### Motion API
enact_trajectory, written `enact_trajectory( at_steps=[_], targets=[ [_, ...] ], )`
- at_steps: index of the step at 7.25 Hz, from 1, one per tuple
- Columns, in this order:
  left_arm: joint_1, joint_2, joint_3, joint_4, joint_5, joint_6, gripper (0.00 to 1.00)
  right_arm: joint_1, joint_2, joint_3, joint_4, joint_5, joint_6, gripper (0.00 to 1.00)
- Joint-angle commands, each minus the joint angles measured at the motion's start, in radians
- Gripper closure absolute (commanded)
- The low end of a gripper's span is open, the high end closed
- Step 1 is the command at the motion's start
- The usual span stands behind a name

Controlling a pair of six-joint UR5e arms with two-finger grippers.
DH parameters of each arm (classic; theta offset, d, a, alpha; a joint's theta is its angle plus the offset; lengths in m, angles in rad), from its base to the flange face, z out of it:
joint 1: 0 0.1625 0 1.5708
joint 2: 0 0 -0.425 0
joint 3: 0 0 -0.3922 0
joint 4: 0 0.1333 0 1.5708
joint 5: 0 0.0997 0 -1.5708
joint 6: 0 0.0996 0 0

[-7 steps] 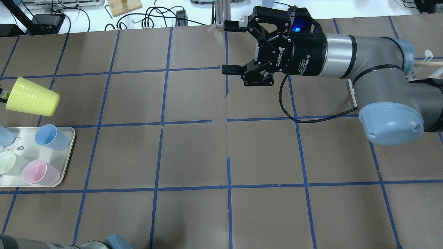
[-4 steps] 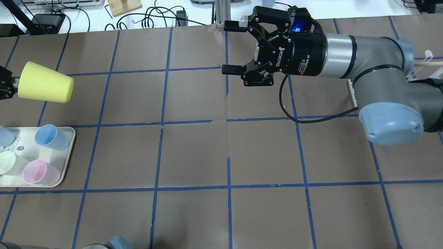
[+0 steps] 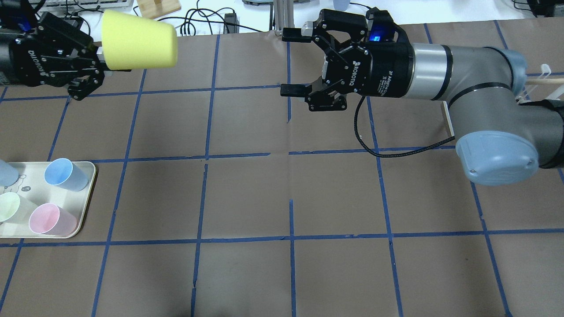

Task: Transfer IKEA cup to right arm and place on rack

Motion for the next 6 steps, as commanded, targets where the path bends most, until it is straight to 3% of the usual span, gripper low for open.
enact_trajectory(
  at_steps=[1,6],
  targets=[
    [-0.114,0.011,-0.031,0.007,-0.148,-0.019,1.0,0.006,0.0,-0.003,0.001,0.002,0.006,0.0],
    [-0.222,-0.001,-0.085,0.043,-0.167,-0.054,1.0,0.026,-0.001,-0.026,-0.039,0.064,0.106,0.0]
  ],
)
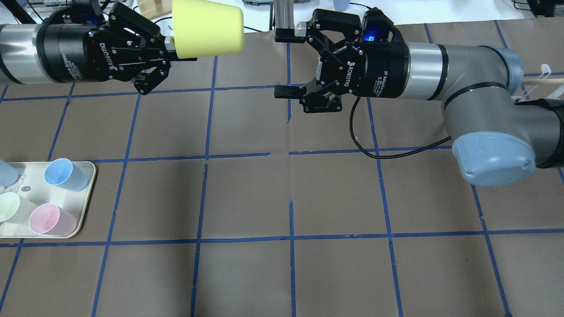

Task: Transfer IKEA cup to right arm and place on rack

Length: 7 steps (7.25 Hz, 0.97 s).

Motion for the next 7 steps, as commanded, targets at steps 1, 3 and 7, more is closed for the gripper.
enact_trajectory(
  at_steps=[1,3,7],
  targets=[
    [-0.012,0.008,-0.021,0.014,-0.001,-0.003,1.0,0.002,0.004,-0.006,-0.022,0.013,0.028,0.0],
    [-0.012,0.007,-0.025,0.017,-0.001,-0.003,1.0,0.004,0.005,-0.006,-0.025,0.013,0.028,0.0],
    [-0.016,-0.009,-0.023,0.023,-0.001,-0.003,1.0,0.054,0.054,-0.03,-0.031,0.003,0.026,0.0]
  ],
)
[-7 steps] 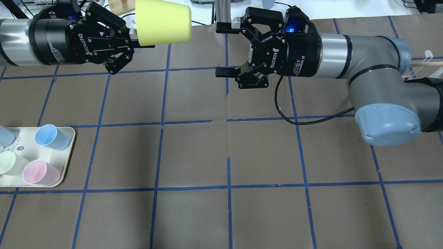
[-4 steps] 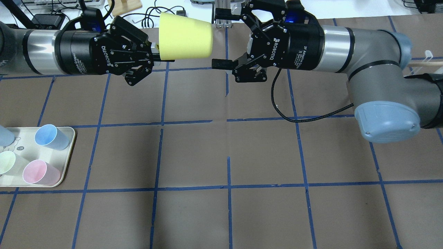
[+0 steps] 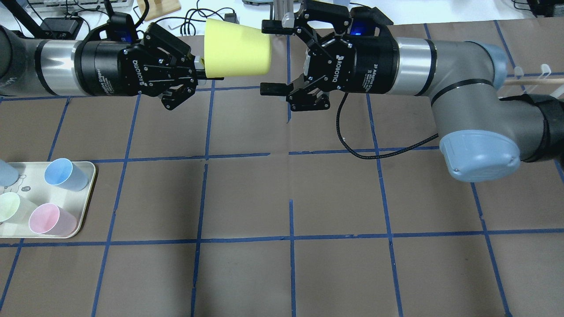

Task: Transfer IKEA cup to right arm and place on rack

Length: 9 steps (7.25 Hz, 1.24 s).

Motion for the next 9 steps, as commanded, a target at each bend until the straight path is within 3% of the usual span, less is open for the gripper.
enact_trajectory(
  at_steps=[1,3,4,8,9],
  targets=[
    [-0.005,-0.002,0.001,0.0,0.0,0.0,1.0,0.013,0.036,-0.031,0.0,-0.006,0.001,0.0],
    [-0.005,-0.002,0.001,0.008,0.0,0.0,1.0,0.013,0.038,-0.042,-0.002,-0.008,0.038,0.02],
    [-0.005,-0.002,0.0,0.008,0.001,0.0,1.0,0.013,0.039,-0.042,-0.002,-0.008,0.041,0.11],
    [-0.005,0.001,0.0,0.008,-0.002,0.0,1.0,0.013,0.041,-0.042,0.0,-0.008,0.043,0.18],
    [-0.005,-0.001,0.0,0.006,-0.002,0.0,1.0,0.012,0.041,-0.042,0.0,-0.006,0.059,0.26]
  ],
)
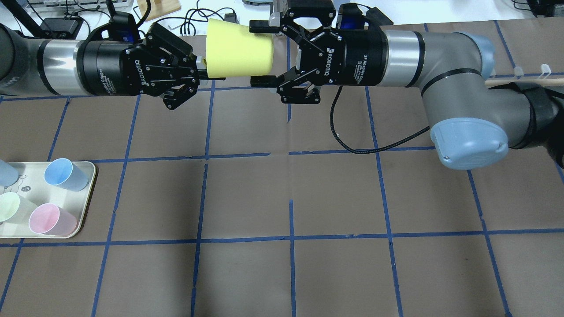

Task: Transfer IKEA cup to right arm and place on rack

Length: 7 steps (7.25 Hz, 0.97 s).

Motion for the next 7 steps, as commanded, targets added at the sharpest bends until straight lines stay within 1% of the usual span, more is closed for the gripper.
enact_trajectory(
  at_steps=[1,3,4,5,6,7],
  targets=[
    [0.0,-0.002,0.001,-0.001,0.0,-0.002,1.0,-0.001,0.0,0.0,0.001,0.003,0.018,0.34],
    [0.0,0.001,0.001,-0.001,-0.002,-0.002,1.0,-0.001,0.0,0.0,0.001,0.007,0.018,0.49],
    [0.0,0.001,0.001,-0.001,0.0,-0.002,0.7,-0.001,-0.001,0.0,0.001,0.006,0.018,0.56],
    [0.0,0.003,0.003,-0.003,0.0,-0.002,0.01,0.0,-0.001,0.0,0.002,0.007,0.022,0.59],
    [0.0,-0.006,0.004,-0.004,0.003,-0.032,0.0,-0.001,0.0,0.0,0.002,0.01,0.045,0.59],
    [0.0,-0.005,0.021,0.0,0.006,-0.12,0.0,-0.001,0.0,-0.002,0.002,0.01,0.048,0.59]
  ],
)
